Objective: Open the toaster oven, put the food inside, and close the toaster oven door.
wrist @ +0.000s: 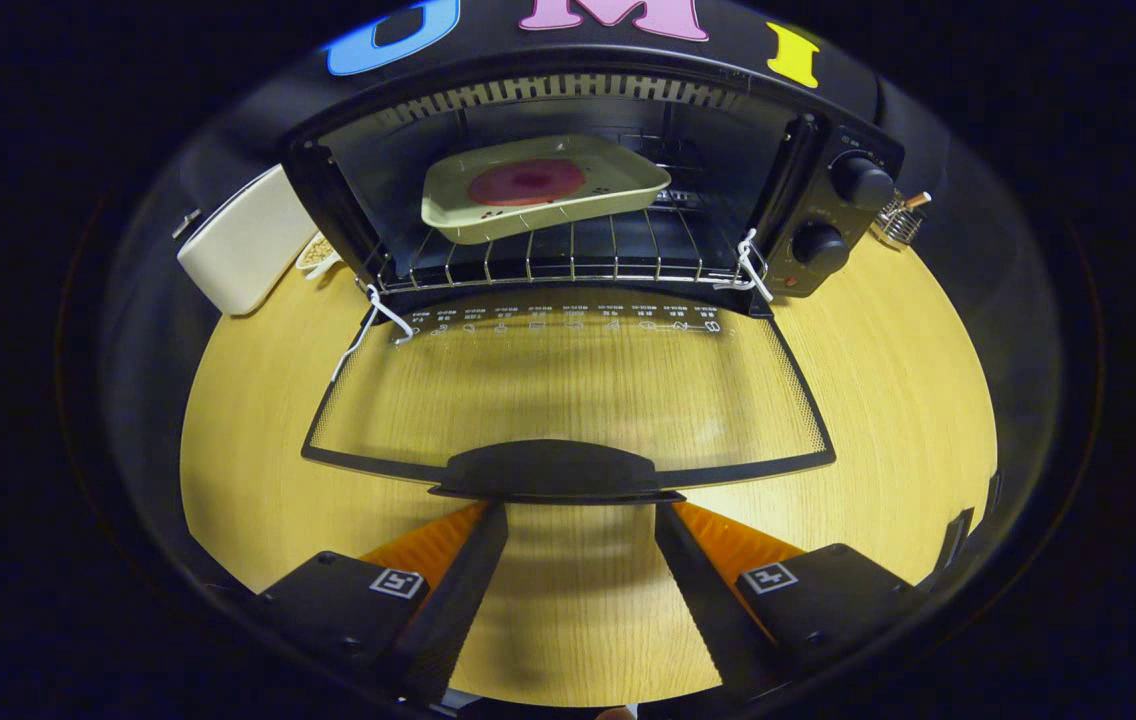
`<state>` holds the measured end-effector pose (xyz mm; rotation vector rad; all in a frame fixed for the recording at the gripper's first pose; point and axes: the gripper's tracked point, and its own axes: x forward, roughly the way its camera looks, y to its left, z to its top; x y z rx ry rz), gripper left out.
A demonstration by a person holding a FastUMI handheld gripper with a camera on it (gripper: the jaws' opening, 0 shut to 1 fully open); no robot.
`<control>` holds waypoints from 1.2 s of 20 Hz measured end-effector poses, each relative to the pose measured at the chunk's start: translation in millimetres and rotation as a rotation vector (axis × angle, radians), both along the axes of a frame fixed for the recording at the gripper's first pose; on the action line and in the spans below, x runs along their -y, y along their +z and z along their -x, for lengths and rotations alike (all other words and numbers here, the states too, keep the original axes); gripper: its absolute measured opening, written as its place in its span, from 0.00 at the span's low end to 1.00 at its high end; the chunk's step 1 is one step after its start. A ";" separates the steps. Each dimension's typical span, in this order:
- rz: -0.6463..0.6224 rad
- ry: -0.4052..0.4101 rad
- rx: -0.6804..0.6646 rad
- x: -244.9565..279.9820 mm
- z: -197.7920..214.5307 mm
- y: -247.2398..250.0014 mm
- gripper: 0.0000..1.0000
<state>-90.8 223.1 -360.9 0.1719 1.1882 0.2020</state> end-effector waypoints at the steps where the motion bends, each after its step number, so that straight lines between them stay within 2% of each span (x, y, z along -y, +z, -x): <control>1: -0.001 0.002 0.010 0.6 0.0 3.2 0.98; 6: -0.016 0.006 0.068 6.1 -2.2 23.7 0.98; 12: 0.019 0.053 0.255 17.4 -21.4 66.0 0.99; 20: -0.008 -0.006 0.336 20.6 -52.7 101.1 0.98; 24: 0.000 -0.006 0.447 30.9 -77.5 130.3 0.98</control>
